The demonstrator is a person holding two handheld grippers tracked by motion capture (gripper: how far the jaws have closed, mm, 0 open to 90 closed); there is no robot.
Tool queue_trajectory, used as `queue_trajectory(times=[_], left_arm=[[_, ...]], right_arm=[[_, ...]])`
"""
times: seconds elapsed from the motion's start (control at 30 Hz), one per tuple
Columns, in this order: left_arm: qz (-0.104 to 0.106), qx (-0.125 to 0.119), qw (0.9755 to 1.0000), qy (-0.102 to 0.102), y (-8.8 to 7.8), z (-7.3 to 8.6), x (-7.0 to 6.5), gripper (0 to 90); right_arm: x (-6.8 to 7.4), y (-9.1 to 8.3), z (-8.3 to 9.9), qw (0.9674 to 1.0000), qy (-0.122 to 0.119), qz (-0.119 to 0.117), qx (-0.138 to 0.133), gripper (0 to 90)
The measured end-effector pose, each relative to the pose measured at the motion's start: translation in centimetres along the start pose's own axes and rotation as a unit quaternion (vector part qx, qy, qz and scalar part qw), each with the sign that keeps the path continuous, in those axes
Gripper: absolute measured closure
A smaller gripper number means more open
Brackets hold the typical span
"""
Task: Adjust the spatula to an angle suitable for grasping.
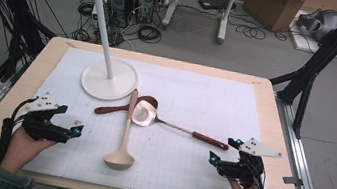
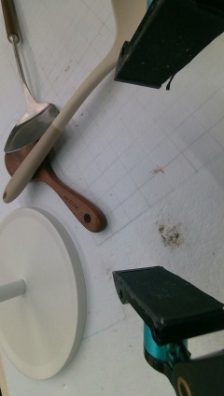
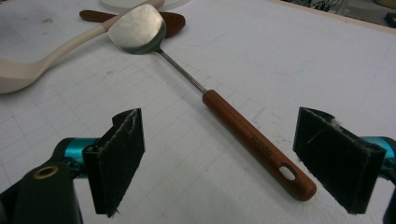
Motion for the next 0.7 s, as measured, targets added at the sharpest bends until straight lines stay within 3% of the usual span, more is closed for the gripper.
queue_trajectory(times=[0.7], left_arm=[[0.003, -0.005, 1.0, -0.002, -0.06, -0.17, -0.1, 6.0]], right_arm=[[-0.39, 0.46, -0.05, 1.0, 0.005, -0.006, 0.006, 15.9]])
Point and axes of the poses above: each handheld gripper's, and its own axes: y roughly forward along the jaws, z roughly out of its underside, x roughly to its left, the point moved 3 cm from there along y, roughly forward along the jaws, and after that the axes turned 8 degrees about y, right-handed, at the moved point
